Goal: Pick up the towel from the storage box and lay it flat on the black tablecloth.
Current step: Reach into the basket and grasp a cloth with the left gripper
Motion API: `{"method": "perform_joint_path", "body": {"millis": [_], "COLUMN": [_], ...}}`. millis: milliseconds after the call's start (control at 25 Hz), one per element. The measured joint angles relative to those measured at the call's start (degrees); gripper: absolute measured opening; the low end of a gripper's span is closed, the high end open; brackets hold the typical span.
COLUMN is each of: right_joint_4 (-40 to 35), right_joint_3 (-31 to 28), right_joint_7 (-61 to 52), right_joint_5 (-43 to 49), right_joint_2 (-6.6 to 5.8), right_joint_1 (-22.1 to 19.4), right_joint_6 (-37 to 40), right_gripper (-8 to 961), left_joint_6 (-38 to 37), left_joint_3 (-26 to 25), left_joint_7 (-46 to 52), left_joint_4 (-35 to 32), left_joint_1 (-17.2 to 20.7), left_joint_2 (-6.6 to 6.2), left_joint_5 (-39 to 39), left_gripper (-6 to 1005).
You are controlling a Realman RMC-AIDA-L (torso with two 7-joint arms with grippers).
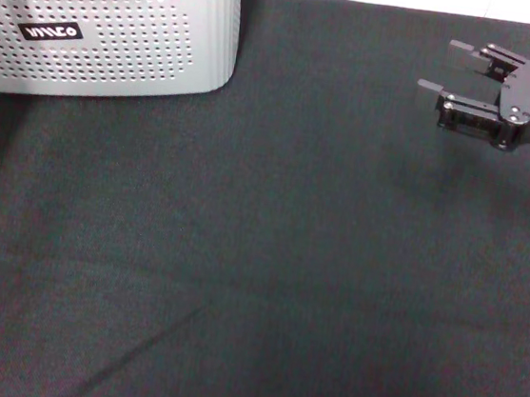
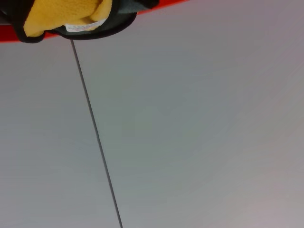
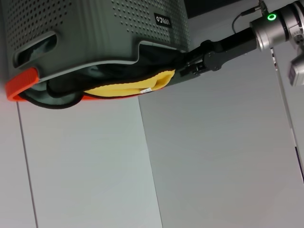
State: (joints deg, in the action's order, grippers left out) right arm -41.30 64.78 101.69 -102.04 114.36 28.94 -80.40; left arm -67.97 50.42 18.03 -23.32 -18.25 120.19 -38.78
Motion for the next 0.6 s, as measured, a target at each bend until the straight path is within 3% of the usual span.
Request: {"method": "perform_joint_path", "body": {"millis": [600], "right_joint_4": [0.0], "right_joint_3": [0.0], "right_joint_7": [0.09], "right_joint_5": [-0.03], "right_joint_2": [0.07], "right_joint_1": [0.06], "right_joint_6": [0.63], "right_gripper": [793], "left_joint_6": [1.78], "left_joint_3": [0.14], "left_joint_7": [-0.45], "left_joint_4": [1.39], "left_joint_1": [-1.55], "left_joint_2": [-0.27], "left_joint_5": [-0.13], "left_gripper": [399]}}
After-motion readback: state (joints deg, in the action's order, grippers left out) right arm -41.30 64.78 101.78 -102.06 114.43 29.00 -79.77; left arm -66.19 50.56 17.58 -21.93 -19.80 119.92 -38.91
